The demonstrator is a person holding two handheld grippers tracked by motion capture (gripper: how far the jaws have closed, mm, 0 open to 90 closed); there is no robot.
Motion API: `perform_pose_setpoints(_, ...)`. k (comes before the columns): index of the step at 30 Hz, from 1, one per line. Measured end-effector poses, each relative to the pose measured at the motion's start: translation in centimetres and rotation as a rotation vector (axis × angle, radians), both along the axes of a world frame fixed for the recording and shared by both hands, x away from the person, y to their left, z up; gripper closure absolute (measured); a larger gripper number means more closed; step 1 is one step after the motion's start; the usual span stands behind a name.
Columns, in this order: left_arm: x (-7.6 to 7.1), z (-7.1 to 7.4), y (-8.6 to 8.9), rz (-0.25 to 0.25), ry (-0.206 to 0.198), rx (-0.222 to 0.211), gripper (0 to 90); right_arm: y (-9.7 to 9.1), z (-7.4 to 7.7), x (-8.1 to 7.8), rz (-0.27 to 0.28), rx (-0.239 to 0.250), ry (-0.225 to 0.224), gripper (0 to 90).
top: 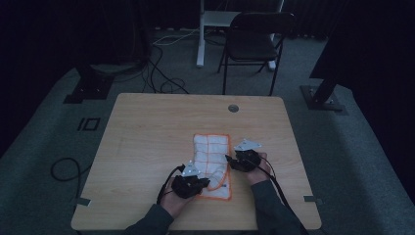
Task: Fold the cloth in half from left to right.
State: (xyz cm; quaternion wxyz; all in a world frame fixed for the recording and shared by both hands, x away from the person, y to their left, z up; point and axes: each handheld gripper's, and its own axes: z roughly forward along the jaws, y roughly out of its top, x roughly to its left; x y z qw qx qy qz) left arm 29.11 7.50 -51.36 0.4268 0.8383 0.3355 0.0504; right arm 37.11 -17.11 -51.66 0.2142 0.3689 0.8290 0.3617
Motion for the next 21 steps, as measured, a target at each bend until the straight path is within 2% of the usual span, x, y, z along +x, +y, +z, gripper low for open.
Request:
perform_pose_setpoints(6, -0.34, 0.60, -0.64, -0.031, 0.015, -0.044, 86.2, -0.06, -0.06, 0.10, -0.004, 0.004, 0.004, 49.9)
perform_pose_setpoints(10, -0.46, 0.59, -0.90, -0.035, 0.026, -0.054, 86.2, -0.07, -0.11, 0.11, -0.004, 0.004, 0.006, 49.9)
perform_pose_setpoints(13, -0.38, 0.39, -0.83, -0.038, 0.054, -0.078, 84.2, -0.06, -0.20, 0.11, -0.004, 0.003, 0.009, 49.8)
perform_pose_setpoints(17, -0.38, 0.47, -0.64, -0.035, 0.048, -0.091, 73.6, -0.03, -0.25, -0.01, 0.000, 0.003, 0.009, 49.4)
perform_pose_setpoints(19, -0.36, 0.69, -0.38, -0.024, 0.033, -0.093, 72.0, -0.02, -0.22, -0.16, 0.003, 0.002, 0.009, 49.3)
perform_pose_setpoints(21, -0.32, 0.82, -0.19, -0.013, 0.019, -0.079, 71.8, -0.05, -0.20, -0.28, 0.005, 0.003, 0.009, 49.3)
